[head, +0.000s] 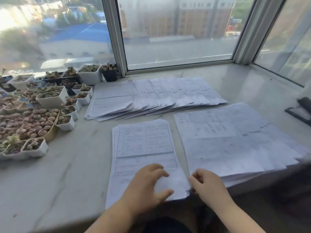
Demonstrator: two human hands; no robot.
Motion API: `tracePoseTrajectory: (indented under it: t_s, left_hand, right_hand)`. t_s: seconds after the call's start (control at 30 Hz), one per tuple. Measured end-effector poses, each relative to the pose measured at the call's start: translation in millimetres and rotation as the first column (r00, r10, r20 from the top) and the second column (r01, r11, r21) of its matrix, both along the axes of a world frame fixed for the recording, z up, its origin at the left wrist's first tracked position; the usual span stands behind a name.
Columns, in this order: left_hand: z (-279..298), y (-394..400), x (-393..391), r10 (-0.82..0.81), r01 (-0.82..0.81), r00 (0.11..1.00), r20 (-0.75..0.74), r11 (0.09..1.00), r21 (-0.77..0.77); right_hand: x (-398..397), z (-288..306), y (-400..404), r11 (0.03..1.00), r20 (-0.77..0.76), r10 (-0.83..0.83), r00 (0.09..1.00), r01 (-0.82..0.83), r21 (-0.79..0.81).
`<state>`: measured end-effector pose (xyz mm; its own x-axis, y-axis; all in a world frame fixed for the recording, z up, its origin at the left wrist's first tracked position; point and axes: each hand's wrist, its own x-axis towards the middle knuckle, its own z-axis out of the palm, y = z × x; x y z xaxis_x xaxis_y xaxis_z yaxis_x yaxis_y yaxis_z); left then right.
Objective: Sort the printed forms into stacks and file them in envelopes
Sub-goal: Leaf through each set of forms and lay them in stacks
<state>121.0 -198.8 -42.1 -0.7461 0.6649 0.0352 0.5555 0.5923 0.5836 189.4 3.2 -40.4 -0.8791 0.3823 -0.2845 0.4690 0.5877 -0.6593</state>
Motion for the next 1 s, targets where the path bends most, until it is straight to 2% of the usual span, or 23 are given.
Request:
tracePoseTrajectory:
  t_s: [0.1,0.23,0.37,0.43,0.63,0.8,0.87,1.0]
  left_hand:
    - [-7,-5,35,-0.01,0.01,0.999,0.033,1.0,0.001]
    - [-11,-8,47,0.032,-0.031,0.999,-0.027,0.999,0.028]
    - [-8,-6,49,0.036,-0.034,0.997,-0.07,0.999,0.024]
    - [-8,-6,50,0.061,-0.057,0.995,-0.073,0.997,0.05]
    - [-15,-8,49,0.162,-0.152,0.986,-0.038,0.971,0.185]
    - [-25,-4,46,0.32,-0.283,0.945,-0.063,0.9,0.33]
    - [-24,0,41,0.284,-0.242,0.953,-0.104,0.922,0.303]
    - [-16,6,32,0.079,-0.033,0.962,-0.261,0.984,0.176]
  right_hand:
    - [14,-5,-4,1.0,0.012,0.015,1.0,-0.014,-0.026]
    - [26,-13,-9,0.964,-0.007,-0.078,0.997,0.073,-0.255]
    - [28,-21,-16,0.833,0.013,-0.246,0.969,0.219,-0.508]
    - [29,-23,-19,0.781,0.021,-0.294,0.956,0.253,-0.572]
    - [28,-27,-21,0.749,-0.016,-0.318,0.948,0.241,-0.617]
    - [31,-27,-19,0.685,-0.008,-0.289,0.957,0.201,-0.701]
    - [33,-24,-21,0.68,-0.008,-0.264,0.964,0.18,-0.711]
    - [32,-21,-22,0.672,-0.009,-0.27,0.963,0.182,-0.718]
